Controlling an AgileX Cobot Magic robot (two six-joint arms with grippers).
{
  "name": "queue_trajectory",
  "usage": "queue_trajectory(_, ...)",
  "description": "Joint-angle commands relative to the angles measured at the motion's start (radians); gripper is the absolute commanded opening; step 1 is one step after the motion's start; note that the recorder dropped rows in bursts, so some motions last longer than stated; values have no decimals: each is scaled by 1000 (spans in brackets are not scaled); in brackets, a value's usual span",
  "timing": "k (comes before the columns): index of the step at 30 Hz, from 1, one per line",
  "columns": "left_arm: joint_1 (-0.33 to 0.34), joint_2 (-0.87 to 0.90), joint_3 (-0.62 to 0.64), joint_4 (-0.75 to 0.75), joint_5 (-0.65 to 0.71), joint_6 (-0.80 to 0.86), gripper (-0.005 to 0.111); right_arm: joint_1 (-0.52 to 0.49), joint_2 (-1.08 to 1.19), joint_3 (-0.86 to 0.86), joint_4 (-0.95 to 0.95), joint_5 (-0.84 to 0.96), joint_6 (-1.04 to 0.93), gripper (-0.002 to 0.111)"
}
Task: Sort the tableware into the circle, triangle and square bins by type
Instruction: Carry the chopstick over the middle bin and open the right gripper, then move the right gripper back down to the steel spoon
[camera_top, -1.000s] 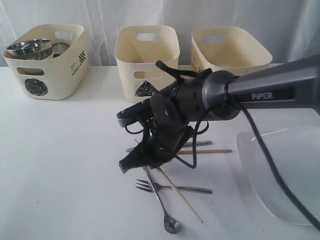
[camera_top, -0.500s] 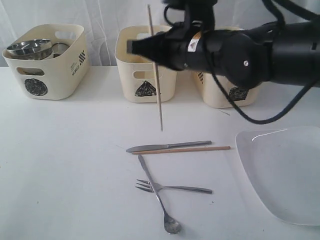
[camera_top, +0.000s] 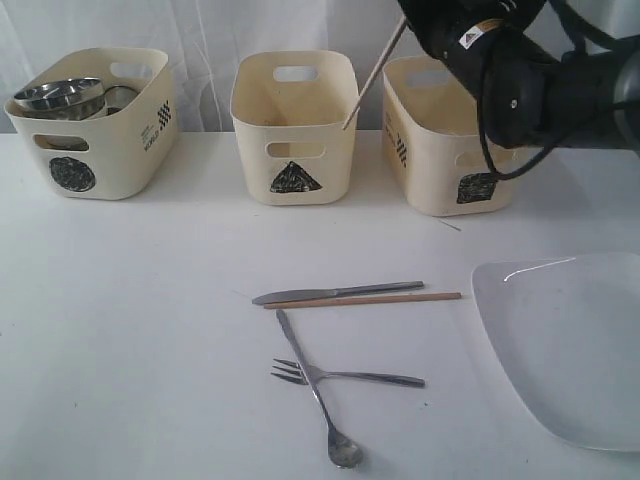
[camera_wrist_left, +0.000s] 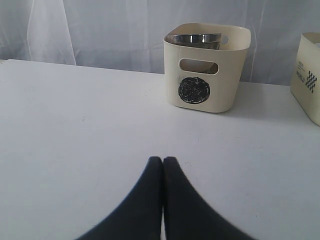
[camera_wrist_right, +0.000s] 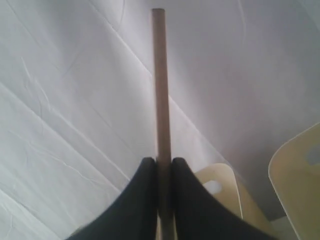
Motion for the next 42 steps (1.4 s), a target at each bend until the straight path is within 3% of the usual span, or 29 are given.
queue_trajectory(1,2,-5,3,-7,-3,-5,0,-18,119,-142,-14,-2,17,0)
queue_trajectory(12,2,-5,3,-7,-3,-5,0,-18,384,-529,-166,150,14,1)
queue_trajectory(18,2,-5,3,-7,-3,-3,0,-18,482,-661,-343,226,57,33)
queue_trajectory(23,2,-5,3,-7,-3,-3,0,-18,477,-667,-426,280,135,36)
queue_trajectory(31,2,-5,3,-7,-3,-3,0,-16,260,-422,-665,470,168,31)
queue_trajectory(35,2,-5,3,-7,-3,-3,0,25,50,-182,-714,785,40,31)
queue_trajectory(38,2,-5,3,-7,-3,-3,0,106,-53,-83,-634,990,-146,31)
queue_trajectory(42,2,-5,3,-7,-3,-3,0,244,-57,-63,-313,1198,-437,31)
